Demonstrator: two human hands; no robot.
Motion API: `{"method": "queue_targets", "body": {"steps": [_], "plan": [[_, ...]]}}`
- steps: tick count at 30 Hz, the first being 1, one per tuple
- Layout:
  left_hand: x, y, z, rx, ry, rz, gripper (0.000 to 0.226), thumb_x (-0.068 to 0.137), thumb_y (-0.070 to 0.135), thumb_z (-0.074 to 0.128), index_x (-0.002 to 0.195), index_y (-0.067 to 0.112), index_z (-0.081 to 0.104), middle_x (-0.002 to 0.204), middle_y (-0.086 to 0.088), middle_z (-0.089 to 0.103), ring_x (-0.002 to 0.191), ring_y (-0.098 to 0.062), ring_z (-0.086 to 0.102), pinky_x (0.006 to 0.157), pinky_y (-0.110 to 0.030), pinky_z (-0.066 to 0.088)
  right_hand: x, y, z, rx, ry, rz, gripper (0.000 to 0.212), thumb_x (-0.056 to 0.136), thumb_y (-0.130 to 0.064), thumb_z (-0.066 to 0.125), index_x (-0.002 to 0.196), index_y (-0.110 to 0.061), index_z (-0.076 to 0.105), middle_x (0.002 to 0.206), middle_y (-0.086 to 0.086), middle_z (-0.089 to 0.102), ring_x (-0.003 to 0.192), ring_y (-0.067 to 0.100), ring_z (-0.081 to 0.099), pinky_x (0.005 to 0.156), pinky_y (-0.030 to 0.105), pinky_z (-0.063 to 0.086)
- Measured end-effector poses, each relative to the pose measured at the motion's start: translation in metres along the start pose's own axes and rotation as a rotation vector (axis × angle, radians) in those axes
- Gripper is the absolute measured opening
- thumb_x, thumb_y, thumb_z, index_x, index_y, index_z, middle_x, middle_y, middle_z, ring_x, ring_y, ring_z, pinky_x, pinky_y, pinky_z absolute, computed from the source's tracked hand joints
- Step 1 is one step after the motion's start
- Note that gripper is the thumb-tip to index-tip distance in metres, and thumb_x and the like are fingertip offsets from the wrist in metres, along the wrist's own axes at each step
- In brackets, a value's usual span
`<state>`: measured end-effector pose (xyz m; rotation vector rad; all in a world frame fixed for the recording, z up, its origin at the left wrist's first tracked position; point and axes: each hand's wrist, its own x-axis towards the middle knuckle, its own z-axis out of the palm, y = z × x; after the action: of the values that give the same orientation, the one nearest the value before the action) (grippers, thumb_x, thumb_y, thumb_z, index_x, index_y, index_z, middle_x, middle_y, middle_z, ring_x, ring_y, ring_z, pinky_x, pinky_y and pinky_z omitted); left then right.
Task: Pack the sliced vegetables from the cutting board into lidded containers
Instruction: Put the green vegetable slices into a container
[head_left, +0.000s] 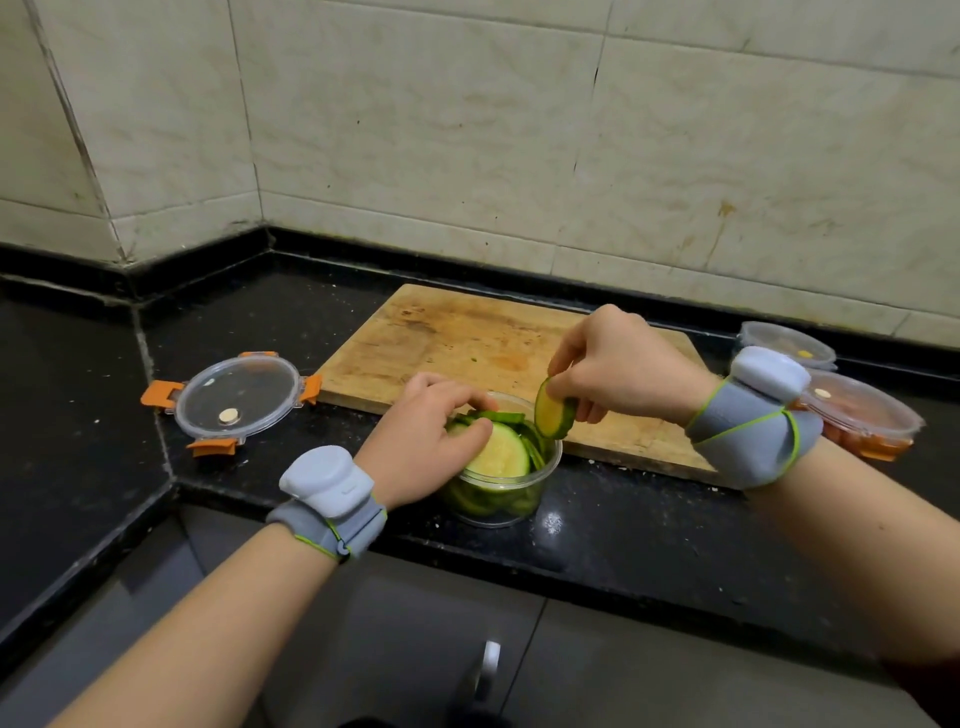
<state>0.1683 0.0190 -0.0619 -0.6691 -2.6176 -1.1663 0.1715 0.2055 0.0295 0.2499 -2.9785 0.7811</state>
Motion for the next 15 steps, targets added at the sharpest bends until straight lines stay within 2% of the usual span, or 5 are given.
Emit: {"method": "queue_targets", "body": {"steps": [2,5,9,12,15], "plan": [[0.000,0.000,0.002,0.053,0.039,0.022,0.018,0.089,0.025,0.056,0.106,0.025,0.063,0.093,0.028,0.046,0.107,-0.002,0.034,0.085,-0.022,0.032,0.001,-0.002,0.006,-0.118,-0.006,-0.031,0.009,0.075,-0.004,0.062,0.074,-0.004,0.071,0.057,0.009,0.069,0.051,0.018,0.069,0.055,0.031,0.060],[0.000,-0.001,0.006,0.082,0.085,0.038,0.014,0.088,0.025,0.055,0.100,0.025,0.061,0.094,0.018,0.053,0.105,-0.004,0.036,0.084,-0.024,0.036,0.000,-0.004,0.015,-0.239,0.048,-0.098,0.009,0.073,-0.008,0.063,0.073,-0.009,0.072,0.057,0.002,0.065,0.060,0.021,0.068,0.065,0.038,0.060],[-0.002,-0.004,0.009,0.077,0.126,0.049,0.014,0.086,0.026,0.056,0.098,0.022,0.063,0.091,0.019,0.054,0.104,-0.007,0.039,0.082,-0.023,0.034,-0.001,-0.008,0.024,-0.216,0.040,-0.138,0.004,0.074,-0.015,0.070,0.075,-0.011,0.072,0.054,-0.008,0.054,0.066,0.021,0.065,0.073,0.036,0.058],[-0.002,-0.005,0.010,0.068,0.136,0.049,0.027,0.080,0.034,0.049,0.097,0.020,0.063,0.090,0.021,0.054,0.103,-0.008,0.039,0.081,-0.020,0.031,0.001,-0.006,0.025,-0.185,0.011,-0.116,0.010,0.077,-0.019,0.074,0.081,-0.009,0.074,0.061,-0.004,0.059,0.065,0.018,0.063,0.075,0.036,0.058],[-0.003,-0.007,0.013,0.054,0.153,0.043,0.028,0.079,0.035,0.047,0.095,0.018,0.063,0.092,0.014,0.058,0.103,-0.010,0.041,0.079,-0.016,0.028,0.001,-0.006,0.026,-0.151,-0.025,-0.116,0.014,0.079,-0.019,0.075,0.086,-0.007,0.076,0.065,-0.001,0.065,0.058,0.014,0.066,0.069,0.030,0.059]]}}
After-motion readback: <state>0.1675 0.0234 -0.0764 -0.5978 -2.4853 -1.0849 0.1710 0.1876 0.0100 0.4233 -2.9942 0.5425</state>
